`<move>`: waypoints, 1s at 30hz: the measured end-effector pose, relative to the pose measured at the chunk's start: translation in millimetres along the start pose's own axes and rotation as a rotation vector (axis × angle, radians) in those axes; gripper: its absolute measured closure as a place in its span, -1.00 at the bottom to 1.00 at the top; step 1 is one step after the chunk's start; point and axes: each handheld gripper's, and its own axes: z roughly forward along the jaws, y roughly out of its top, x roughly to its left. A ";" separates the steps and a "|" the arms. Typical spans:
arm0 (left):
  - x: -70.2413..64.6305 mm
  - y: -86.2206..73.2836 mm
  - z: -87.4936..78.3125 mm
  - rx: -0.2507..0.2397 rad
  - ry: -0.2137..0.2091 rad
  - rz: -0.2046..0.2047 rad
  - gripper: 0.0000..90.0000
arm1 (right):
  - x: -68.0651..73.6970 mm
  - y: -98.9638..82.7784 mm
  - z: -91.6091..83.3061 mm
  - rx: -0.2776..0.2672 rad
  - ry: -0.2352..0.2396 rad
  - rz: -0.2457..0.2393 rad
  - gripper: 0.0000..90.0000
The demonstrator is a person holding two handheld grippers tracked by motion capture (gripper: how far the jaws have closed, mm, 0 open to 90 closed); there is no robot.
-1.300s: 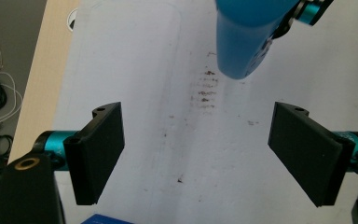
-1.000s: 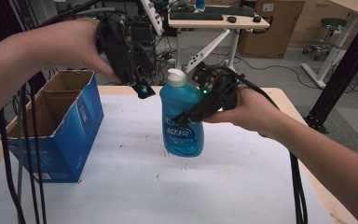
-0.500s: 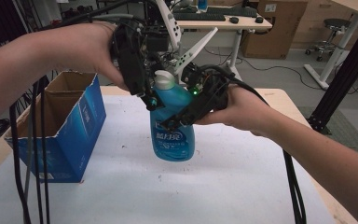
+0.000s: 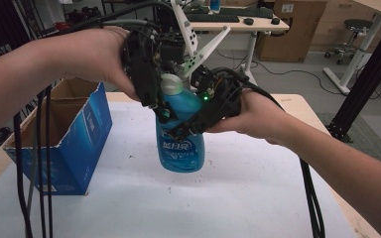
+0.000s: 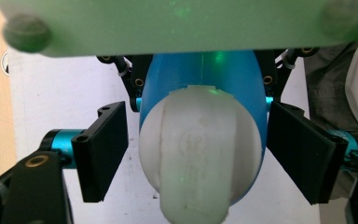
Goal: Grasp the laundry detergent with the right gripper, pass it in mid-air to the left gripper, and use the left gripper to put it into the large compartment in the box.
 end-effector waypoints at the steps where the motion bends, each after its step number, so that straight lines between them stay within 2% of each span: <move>1: -0.1 -0.2 0.6 -0.001 0.001 -0.004 -0.49 | 0.1 0.2 0.0 -0.001 0.002 0.001 0.00; 17: 0.3 -0.8 1.6 0.023 0.000 -0.012 -0.39 | -0.2 1.9 -0.4 -0.003 0.000 0.002 0.00; 30: 0.4 -0.2 2.0 0.021 -0.002 -0.017 -0.30 | -0.5 2.4 0.4 0.000 -0.006 -0.011 0.00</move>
